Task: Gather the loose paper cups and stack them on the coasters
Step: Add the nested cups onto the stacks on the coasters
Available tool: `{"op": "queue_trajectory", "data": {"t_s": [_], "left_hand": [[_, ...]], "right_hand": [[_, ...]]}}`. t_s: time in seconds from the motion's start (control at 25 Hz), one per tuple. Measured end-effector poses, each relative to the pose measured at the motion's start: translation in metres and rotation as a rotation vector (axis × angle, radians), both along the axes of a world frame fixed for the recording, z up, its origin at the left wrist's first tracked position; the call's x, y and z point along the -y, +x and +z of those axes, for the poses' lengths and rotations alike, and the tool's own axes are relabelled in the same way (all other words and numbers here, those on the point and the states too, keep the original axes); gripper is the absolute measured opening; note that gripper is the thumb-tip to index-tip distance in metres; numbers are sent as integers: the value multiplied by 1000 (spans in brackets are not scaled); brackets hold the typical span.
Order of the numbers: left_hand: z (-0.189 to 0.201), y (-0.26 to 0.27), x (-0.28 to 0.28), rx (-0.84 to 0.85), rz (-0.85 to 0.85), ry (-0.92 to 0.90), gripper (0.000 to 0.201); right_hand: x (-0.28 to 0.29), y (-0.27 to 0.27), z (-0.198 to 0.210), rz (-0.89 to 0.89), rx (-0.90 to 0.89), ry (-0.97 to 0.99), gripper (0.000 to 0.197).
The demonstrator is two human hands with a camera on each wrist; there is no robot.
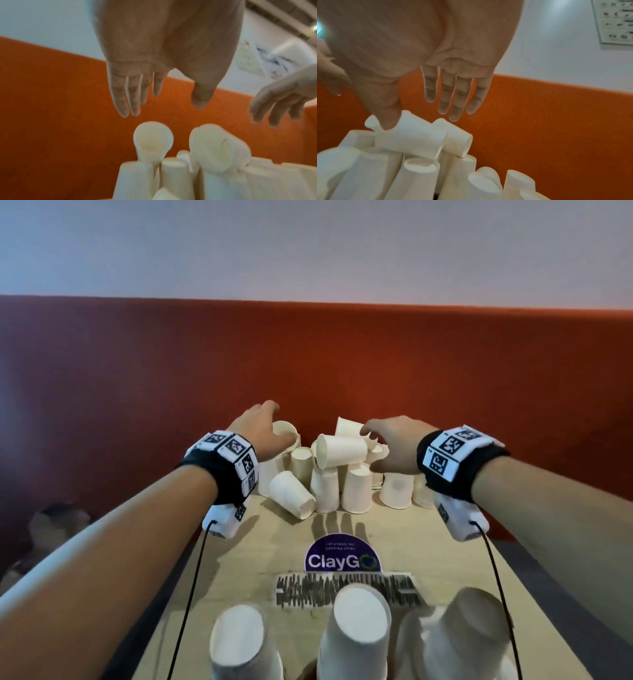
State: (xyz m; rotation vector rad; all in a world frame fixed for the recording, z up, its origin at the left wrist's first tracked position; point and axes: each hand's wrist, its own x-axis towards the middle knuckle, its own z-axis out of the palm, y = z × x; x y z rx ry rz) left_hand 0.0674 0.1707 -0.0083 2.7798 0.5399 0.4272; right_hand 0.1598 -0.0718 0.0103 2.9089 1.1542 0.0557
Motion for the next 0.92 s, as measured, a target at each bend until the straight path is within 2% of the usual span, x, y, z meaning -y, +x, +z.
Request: {"op": "queue_trajectory", "data": {"t_s": [0.12,0.24,0.36,0.52,0.68,0.92], "left_hand": [[-24,22,-14,26,4,-54,101],[-36,42,-22,-17,9,-38,107],[-45,54,-25,-44,36,8,97],[-58,60,-25,13,65,72,65],[-58,54,-21,65,80,60,63],[-39,30,-15,152,76,-19,55]], "right_hand": [[-14,25,-20,38,36,-36,71],[-29,45,-32,82,92,-70,68],[-36,57,-40,92,122,-69,63],[-41,62,-50,62,138,-63,62],[-38,60,-52,37,192,-70,59],[-17,45,-34,5,151,1,57]]}}
